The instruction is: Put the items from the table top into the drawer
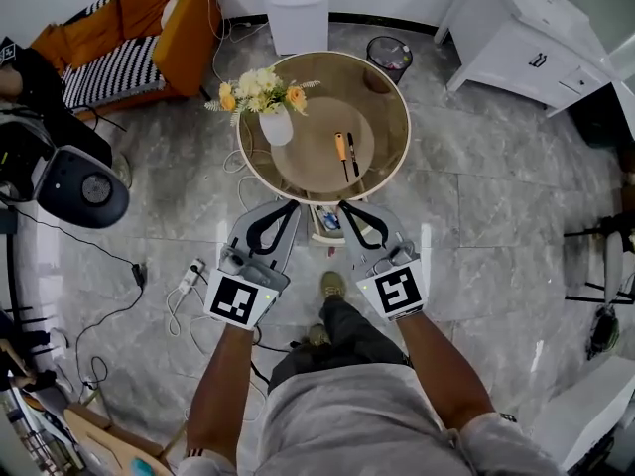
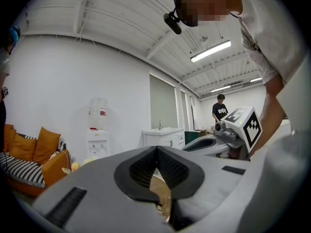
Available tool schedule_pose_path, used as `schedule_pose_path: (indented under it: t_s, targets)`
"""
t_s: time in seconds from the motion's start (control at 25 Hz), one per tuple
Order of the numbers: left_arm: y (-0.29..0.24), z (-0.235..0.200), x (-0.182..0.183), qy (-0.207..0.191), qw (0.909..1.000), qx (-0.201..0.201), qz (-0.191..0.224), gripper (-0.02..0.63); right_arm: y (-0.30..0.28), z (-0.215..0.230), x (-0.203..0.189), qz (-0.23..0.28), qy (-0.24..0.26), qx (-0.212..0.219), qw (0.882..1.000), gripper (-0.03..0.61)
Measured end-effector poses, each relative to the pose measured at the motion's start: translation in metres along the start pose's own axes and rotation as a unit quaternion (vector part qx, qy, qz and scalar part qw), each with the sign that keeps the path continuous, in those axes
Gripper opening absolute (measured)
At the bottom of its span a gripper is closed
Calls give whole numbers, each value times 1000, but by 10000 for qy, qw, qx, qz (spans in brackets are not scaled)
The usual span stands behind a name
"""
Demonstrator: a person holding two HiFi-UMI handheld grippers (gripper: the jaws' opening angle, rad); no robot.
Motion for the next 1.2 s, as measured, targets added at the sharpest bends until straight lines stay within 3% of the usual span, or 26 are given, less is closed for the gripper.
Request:
schedule_pose_path:
  t_s: [0.28,0.56,1.2]
  targets:
    - [-31,-20,-30,26,9998,103,-195,0,-36,32,-33,-193,-221,-102,9995,2]
    - [-54,-38,-61,114,9994,78,-309,0,-64,61,-66,-483,-362,-491,9970,2]
    - [-115,-56,-164,128,9976,-565,-375,0,-116,122,-169,-1007,-561,-1475,9823,2]
Point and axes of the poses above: the fingertips, and each gripper's own axes: y backward along the fingers, z to its right, x out of its top, the point moved 5 cm from there along y, backward along the fingers, and after that the axes turned 9 degrees about -y, right-handed, at the moved point
